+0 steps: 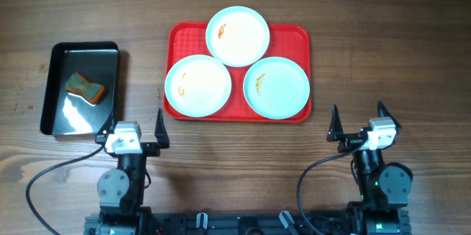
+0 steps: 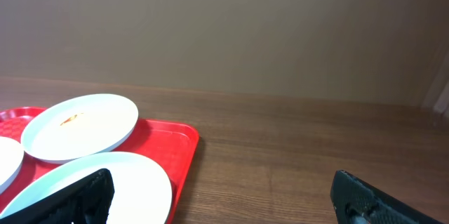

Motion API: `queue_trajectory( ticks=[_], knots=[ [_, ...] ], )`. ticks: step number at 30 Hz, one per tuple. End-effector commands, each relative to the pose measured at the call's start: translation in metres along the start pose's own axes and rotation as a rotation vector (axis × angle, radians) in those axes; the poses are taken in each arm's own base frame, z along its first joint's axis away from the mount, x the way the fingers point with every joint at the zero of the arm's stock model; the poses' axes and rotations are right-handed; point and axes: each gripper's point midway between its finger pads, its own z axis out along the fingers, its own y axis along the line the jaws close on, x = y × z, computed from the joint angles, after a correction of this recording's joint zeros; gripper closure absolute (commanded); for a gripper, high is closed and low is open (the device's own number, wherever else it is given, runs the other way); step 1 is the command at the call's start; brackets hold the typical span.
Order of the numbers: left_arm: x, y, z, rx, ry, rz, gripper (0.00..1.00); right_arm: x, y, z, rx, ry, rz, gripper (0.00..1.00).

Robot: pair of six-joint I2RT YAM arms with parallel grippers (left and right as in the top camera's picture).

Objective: Clean dirty plates on tray and stack at the side

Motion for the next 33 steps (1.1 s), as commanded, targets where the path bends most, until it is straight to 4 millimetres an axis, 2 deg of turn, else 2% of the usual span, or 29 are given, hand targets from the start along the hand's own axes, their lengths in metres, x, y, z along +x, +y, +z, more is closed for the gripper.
queue_trajectory(
  ticks=[1,28,30,31,32,33],
  knots=[
    [0.0,0.0,0.0,-0.003,-0.006,-0.01,0.0,0.0,-0.004,0.0,0.019,-0.001,-0.017,0.0],
    [-0.001,-0.002,0.0,0.009,-0.009,-0.011,0.0,0.0,-0.004,0.0,0.019,-0.001,-0.017,0.0],
    [0.002,-0.036,-0.004,0.205,0.01,-0.066,0.0,0.0,-0.004,0.0,0.019,-0.001,-0.017,0.0],
    [-0.002,-0.062,-0.012,0.367,0.015,-0.148,0.0,0.0,-0.004,0.0,0.019,-0.001,-0.017,0.0],
    [-0.006,-0.094,-0.028,0.576,0.044,-0.243,0.0,0.0,-0.004,0.0,0.019,-0.001,-0.017,0.0],
    [-0.006,-0.115,-0.043,0.723,0.087,-0.301,0.0,0.0,-0.004,0.0,0.019,-0.001,-0.017,0.0]
  ],
)
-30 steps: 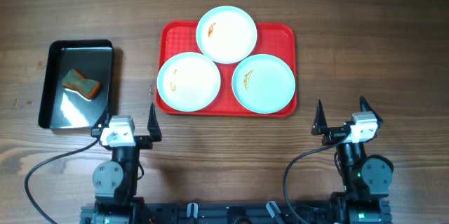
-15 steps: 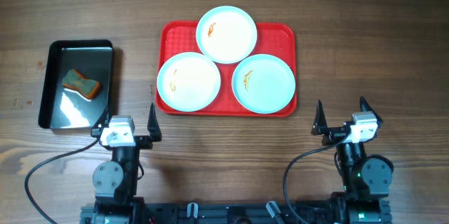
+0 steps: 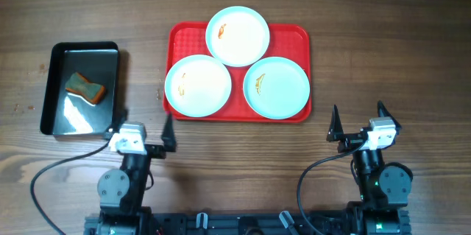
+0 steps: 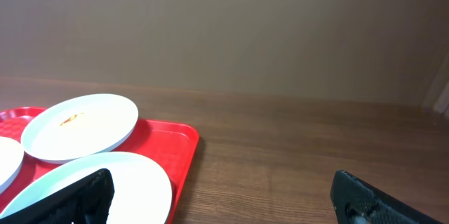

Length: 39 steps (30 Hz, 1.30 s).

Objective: Clean dirty plates on tray and stack at the side

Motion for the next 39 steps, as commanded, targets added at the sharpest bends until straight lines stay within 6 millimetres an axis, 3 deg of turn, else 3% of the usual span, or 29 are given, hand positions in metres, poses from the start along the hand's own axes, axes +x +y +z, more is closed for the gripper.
queue_trajectory(
  ticks=[1,3,8,13,16,18,19,21,22,25,27,29,32,33,36,39],
  knots=[
    [0.0,-0.102,-0.033,0.624,0.103,-0.257,0.0,0.0,-0.004,0.0,0.019,-0.001,-0.017,0.0],
    [-0.011,-0.116,-0.045,0.728,0.094,-0.29,0.0,0.0,-0.004,0.0,0.019,-0.001,-0.017,0.0],
    [-0.081,-0.136,-0.08,0.907,-0.188,-0.209,0.0,0.0,-0.004,0.0,0.019,-0.001,-0.017,0.0],
    [-0.147,-0.141,-0.105,0.887,-0.335,-0.077,0.0,0.0,-0.004,0.0,0.019,-0.001,-0.017,0.0],
    [-0.182,-0.127,-0.092,0.705,-0.301,0.056,0.0,0.0,-0.004,0.0,0.019,-0.001,-0.017,0.0],
    [-0.201,-0.087,-0.06,0.418,-0.145,0.034,0.0,0.0,-0.004,0.0,0.019,-0.001,-0.017,0.0],
    [-0.2,-0.048,-0.037,0.197,0.014,-0.053,0.0,0.0,-0.004,0.0,0.019,-0.001,-0.017,0.0],
    [-0.185,-0.015,-0.016,0.017,0.249,-0.142,0.0,0.0,-0.004,0.0,0.019,-0.002,-0.017,0.0],
    [-0.173,-0.007,-0.004,-0.019,0.408,-0.195,0.0,0.0,-0.004,0.0,0.019,-0.001,-0.017,0.0],
    [-0.151,-0.001,0.019,-0.031,0.667,-0.29,0.0,0.0,-0.004,0.0,0.019,-0.001,-0.017,0.0],
    [-0.138,0.03,0.042,-0.208,0.736,-0.379,0.0,0.0,-0.004,0.0,0.019,-0.001,-0.017,0.0],
    [-0.13,0.068,0.056,-0.43,0.796,-0.523,0.0,0.0,-0.004,0.0,0.019,-0.001,-0.017,0.0],
    [-0.111,0.13,0.072,-0.675,0.926,-0.587,0.0,0.0,-0.004,0.0,0.019,-0.002,-0.017,0.0],
    [-0.093,0.158,0.087,-0.746,0.952,-0.585,0.0,0.0,-0.004,0.0,0.019,-0.001,-0.017,0.0],
    [-0.044,0.184,0.103,-0.771,1.056,-0.65,0.0,0.0,-0.004,0.0,0.019,-0.001,-0.018,0.0],
    [0.01,0.217,0.106,-0.87,1.145,-0.714,0.0,0.0,-0.004,0.0,0.019,-0.001,-0.017,0.0]
  ],
)
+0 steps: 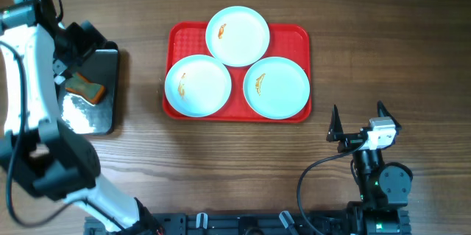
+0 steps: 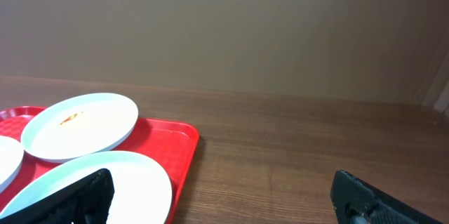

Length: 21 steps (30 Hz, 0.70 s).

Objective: Clean dirty plates on tray and stack at the side
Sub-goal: 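Reach the left gripper into the black tray and grasp the sponge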

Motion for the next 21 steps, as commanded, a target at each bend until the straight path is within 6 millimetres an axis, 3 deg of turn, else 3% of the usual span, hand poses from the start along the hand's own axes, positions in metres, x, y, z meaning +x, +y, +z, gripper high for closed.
queue_trajectory(
  ticks=[1,4,7,15,16,19,20,21],
  knots=[
    [-0.01,0.031,0.047,-0.121,0.063,-0.14,0.0,-0.001,-0.004,0.0,0.019,-0.004,-0.017,0.0],
    [0.001,0.056,0.086,-0.186,0.181,-0.229,0.0,-0.001,-0.004,0.0,0.019,-0.005,-0.017,0.0],
    [0.009,0.067,0.11,-0.221,0.246,-0.245,0.0,-0.001,-0.004,0.0,0.019,-0.004,-0.018,0.0],
    [0.036,0.068,0.152,-0.189,0.286,-0.239,0.03,-0.001,-0.004,0.0,0.019,-0.005,-0.018,0.0],
    [0.039,0.07,0.159,-0.185,0.283,-0.239,0.09,-0.001,-0.004,0.0,0.019,-0.005,-0.018,0.0],
    [0.046,0.066,0.168,-0.141,0.3,-0.2,0.41,-0.001,-0.004,0.0,0.019,-0.004,-0.018,0.0],
    [0.047,0.066,0.168,-0.142,0.3,-0.197,0.58,-0.001,-0.004,0.0,0.019,-0.005,-0.018,0.0],
    [0.047,0.066,0.168,-0.142,0.301,-0.197,0.88,-0.001,-0.004,0.0,0.019,-0.005,-0.017,0.0]
  ],
)
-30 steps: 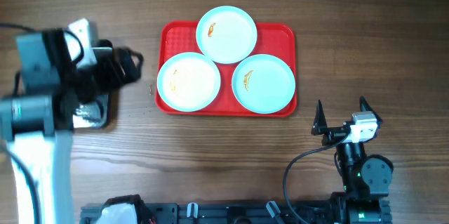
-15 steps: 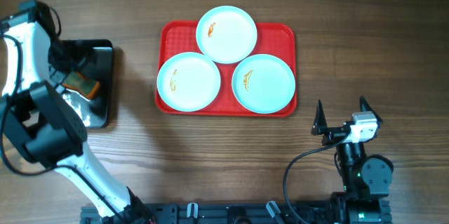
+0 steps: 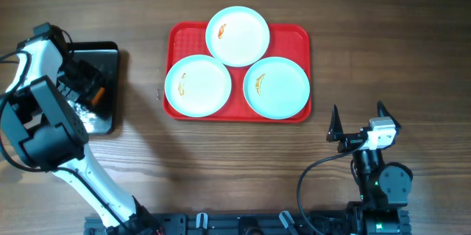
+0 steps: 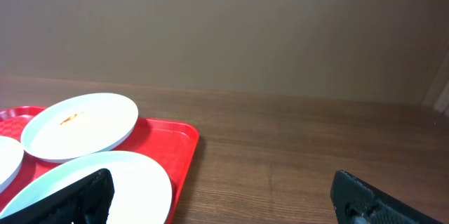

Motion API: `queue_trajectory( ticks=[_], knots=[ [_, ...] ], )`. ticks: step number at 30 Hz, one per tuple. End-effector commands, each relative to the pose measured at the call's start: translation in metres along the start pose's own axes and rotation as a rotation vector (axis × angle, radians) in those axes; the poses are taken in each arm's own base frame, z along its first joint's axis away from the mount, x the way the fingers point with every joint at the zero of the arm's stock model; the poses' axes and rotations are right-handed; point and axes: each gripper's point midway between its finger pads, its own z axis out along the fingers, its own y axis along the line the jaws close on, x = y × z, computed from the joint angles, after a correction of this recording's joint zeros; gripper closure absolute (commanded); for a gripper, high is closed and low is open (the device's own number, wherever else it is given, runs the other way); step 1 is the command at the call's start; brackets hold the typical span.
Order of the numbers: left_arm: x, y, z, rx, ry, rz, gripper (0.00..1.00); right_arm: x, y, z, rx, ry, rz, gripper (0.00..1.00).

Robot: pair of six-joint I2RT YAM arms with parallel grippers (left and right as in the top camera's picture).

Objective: Clean dirty plates on tray and stack at the side
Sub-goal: 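Reach the left gripper into the black tray and grasp the sponge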

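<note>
Three white plates with orange smears lie on the red tray (image 3: 296, 37): one at the back (image 3: 238, 36), one front left (image 3: 197, 85), one front right (image 3: 276, 88). The right wrist view shows the back plate (image 4: 78, 126) and the front right plate (image 4: 133, 182). My left gripper (image 3: 85, 82) reaches down into the black tray (image 3: 110, 46), over the orange sponge (image 3: 96, 97), of which only a corner shows. Its jaws are too dark to read. My right gripper (image 3: 359, 121) rests open near the table's front right edge, apart from the red tray, with nothing between its fingers (image 4: 77, 194).
The black tray's wet bottom glints on the left side of the wooden table. The left arm's white links stretch from the front edge up along the far left. Bare wood lies right of the red tray (image 4: 175, 147).
My left gripper has moved from above the black tray's back left corner down onto the sponge, which is now mostly covered. The plates and the right arm have not moved.
Both grippers first rested open at the front edge, with the sponge lying uncovered in the black tray. The left gripper then turned slightly at its rest place. Later the left arm stood over the black tray, and now its gripper is down at the sponge.
</note>
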Motion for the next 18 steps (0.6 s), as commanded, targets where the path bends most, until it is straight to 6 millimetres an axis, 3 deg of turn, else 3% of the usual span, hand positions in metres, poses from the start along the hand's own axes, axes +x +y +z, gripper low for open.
queue_trajectory(
  ticks=[1,5,7,8,13,14,15,18],
  knots=[
    [0.016,0.006,0.025,-0.026,0.071,0.018,0.96,-0.001,-0.004,0.0,0.019,-0.004,-0.018,0.0],
    [0.014,0.005,0.025,-0.022,0.065,0.017,0.96,-0.001,-0.004,0.0,0.019,-0.004,-0.018,0.0],
    [0.011,0.004,0.025,-0.02,0.052,0.018,0.02,-0.001,-0.004,0.0,0.019,-0.004,-0.018,0.0],
    [0.007,0.005,0.025,-0.028,0.032,0.019,0.0,-0.001,-0.004,0.0,0.019,-0.004,-0.018,0.0],
    [-0.022,0.008,0.024,-0.062,-0.1,0.015,0.01,-0.001,-0.004,0.0,0.019,-0.004,-0.018,0.0],
    [-0.024,0.007,0.024,-0.057,-0.108,0.015,0.3,-0.001,-0.004,0.0,0.019,-0.004,-0.017,0.0],
    [-0.026,0.006,0.024,-0.051,-0.118,0.015,0.96,-0.001,-0.004,0.0,0.019,-0.004,-0.017,0.0],
    [-0.029,0.004,0.024,-0.043,-0.131,0.015,0.96,-0.001,-0.004,0.0,0.019,-0.004,-0.017,0.0]
  ],
)
